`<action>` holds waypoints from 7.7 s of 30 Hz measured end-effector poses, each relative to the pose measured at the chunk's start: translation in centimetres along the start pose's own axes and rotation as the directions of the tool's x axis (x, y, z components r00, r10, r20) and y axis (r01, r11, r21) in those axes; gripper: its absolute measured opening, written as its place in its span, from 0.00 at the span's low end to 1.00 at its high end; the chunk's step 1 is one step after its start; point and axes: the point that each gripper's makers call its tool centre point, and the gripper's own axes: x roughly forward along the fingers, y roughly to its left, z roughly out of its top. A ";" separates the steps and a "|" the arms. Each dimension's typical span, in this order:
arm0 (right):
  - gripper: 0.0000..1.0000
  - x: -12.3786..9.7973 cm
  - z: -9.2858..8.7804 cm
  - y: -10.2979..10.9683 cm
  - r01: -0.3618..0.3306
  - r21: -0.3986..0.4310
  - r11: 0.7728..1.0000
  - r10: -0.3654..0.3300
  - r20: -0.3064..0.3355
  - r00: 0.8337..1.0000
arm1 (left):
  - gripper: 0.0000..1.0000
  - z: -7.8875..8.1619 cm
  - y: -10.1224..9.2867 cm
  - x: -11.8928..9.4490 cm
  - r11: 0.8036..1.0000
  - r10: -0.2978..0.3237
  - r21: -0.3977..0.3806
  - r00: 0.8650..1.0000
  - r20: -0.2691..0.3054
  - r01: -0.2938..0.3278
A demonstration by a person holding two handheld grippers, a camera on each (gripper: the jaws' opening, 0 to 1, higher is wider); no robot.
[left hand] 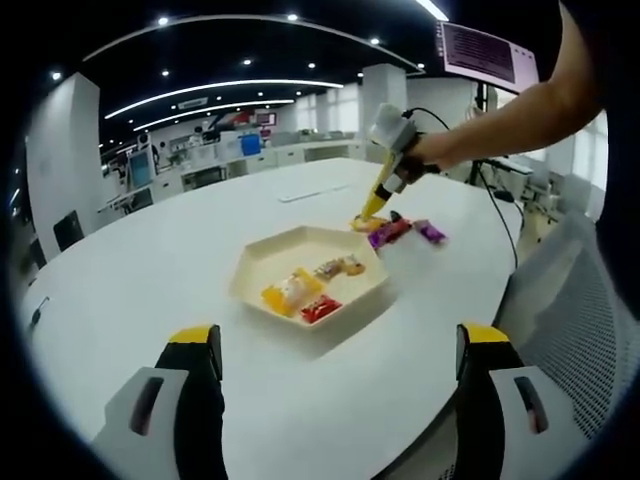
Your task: Place the target food into the container with the food tongs after gripping and lifting it, then release it inside without dropping or visibly crushing the food.
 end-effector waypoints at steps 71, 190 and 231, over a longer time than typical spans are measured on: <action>0.24 -2.1 2.5 -0.8 -0.008 -0.167 0.986 0.005 -0.018 1.000 | 0.99 0.5 -0.1 -0.1 1.000 -0.007 -0.004 1.000 0.027 0.007; 0.28 -6.1 14.5 17.3 -0.201 -0.641 0.741 0.332 0.090 0.939 | 0.99 0.9 -1.5 -0.1 0.996 -0.061 0.072 0.997 0.036 0.059; 0.28 -7.7 0.4 7.7 -0.177 -0.509 0.842 0.290 0.150 0.945 | 0.99 0.6 -1.8 0.0 0.995 -0.076 0.073 0.997 0.022 0.075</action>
